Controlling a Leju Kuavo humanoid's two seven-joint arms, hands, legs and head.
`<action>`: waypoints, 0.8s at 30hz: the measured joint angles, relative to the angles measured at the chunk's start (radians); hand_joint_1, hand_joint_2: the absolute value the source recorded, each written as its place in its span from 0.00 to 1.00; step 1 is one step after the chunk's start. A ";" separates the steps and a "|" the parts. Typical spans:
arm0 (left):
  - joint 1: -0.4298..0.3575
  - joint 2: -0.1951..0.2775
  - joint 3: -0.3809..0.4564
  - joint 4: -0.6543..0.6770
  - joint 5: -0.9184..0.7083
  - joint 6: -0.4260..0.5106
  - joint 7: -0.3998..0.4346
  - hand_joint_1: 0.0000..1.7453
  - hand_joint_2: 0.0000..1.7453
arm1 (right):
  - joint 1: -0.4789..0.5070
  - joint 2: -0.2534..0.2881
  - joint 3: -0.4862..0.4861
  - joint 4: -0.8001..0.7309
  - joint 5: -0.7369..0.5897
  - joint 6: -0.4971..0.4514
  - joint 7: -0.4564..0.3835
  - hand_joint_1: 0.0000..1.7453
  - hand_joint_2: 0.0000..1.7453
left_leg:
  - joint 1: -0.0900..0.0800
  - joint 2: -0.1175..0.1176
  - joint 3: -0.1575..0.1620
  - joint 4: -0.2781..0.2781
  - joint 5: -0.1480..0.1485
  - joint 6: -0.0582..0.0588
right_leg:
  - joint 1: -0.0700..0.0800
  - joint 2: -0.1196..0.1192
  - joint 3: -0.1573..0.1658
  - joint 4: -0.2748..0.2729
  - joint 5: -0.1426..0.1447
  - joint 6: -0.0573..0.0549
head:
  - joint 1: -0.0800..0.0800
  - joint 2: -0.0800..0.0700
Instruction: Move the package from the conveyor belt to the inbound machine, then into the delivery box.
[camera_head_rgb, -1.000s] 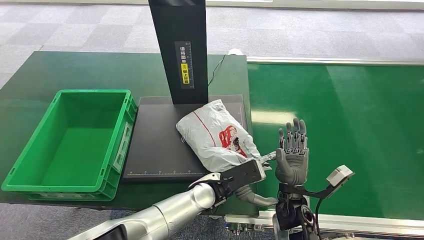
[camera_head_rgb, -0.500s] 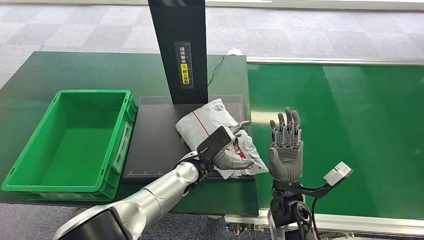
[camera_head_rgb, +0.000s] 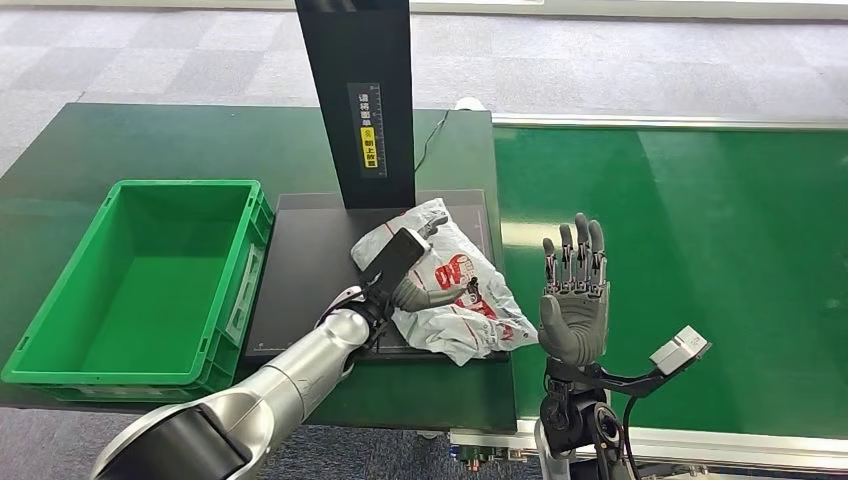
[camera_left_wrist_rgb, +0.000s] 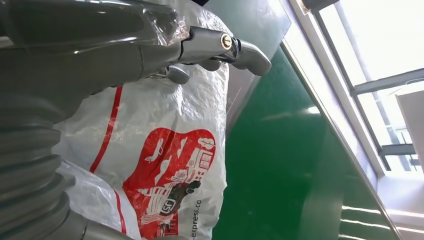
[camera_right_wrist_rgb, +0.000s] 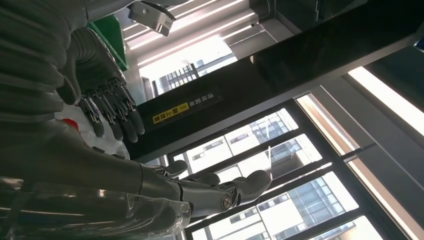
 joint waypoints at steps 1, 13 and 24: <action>0.000 0.000 0.003 0.001 -0.001 0.000 0.000 0.00 1.00 | 0.000 0.000 0.000 0.000 0.000 0.000 0.000 0.00 1.00 | 0.000 0.000 0.000 0.000 0.000 0.000 | 0.000 0.000 0.000 0.000 0.000 0.000 | 0.000 0.000; 0.052 0.000 0.007 0.028 -0.214 0.030 0.118 0.00 1.00 | 0.002 -0.002 0.017 -0.013 0.000 0.000 -0.004 0.00 1.00 | 0.000 0.000 0.001 0.000 0.000 0.000 | 0.000 0.000 0.001 0.000 0.000 0.000 | 0.000 0.000; 0.091 -0.018 -0.033 0.035 -0.413 0.030 0.186 0.69 1.00 | -0.014 -0.010 0.028 -0.012 -0.004 -0.009 -0.010 0.00 1.00 | 0.000 -0.003 0.012 -0.001 -0.001 0.001 | 0.000 -0.003 0.014 -0.001 -0.002 0.001 | 0.000 0.000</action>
